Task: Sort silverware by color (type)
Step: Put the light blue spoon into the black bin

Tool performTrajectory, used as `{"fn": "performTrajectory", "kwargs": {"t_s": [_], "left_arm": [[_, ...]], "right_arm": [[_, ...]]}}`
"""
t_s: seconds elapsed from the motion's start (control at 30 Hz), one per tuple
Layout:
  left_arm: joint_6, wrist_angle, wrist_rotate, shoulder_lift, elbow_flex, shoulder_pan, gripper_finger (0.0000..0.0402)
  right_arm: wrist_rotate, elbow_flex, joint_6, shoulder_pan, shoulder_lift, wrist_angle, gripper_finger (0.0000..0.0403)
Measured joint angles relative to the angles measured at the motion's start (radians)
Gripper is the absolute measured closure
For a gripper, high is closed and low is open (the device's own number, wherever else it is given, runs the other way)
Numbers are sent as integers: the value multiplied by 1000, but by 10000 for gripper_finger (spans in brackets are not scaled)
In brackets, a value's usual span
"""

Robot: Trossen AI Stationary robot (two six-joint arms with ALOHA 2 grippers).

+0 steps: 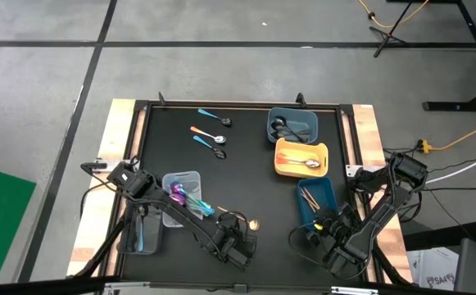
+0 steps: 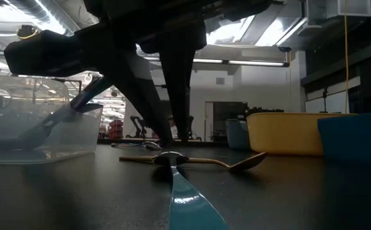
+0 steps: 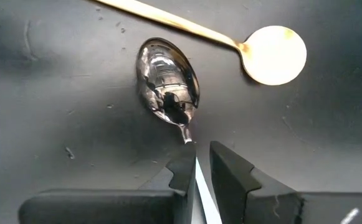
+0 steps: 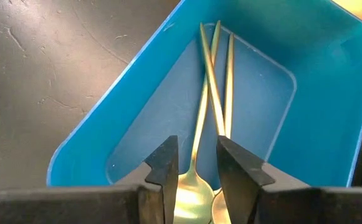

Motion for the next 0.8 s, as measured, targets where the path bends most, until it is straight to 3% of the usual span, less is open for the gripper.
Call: {"fn": "performTrajectory", "kwargs": {"t_s": [0.47,0.8], "left_arm": [[-3,39,27,42,0,0,360],[31,37,175,46,3,37,360]], "right_arm": [[7,0,0,0,0,2,301],[15,0,0,0,1,7,301]]}}
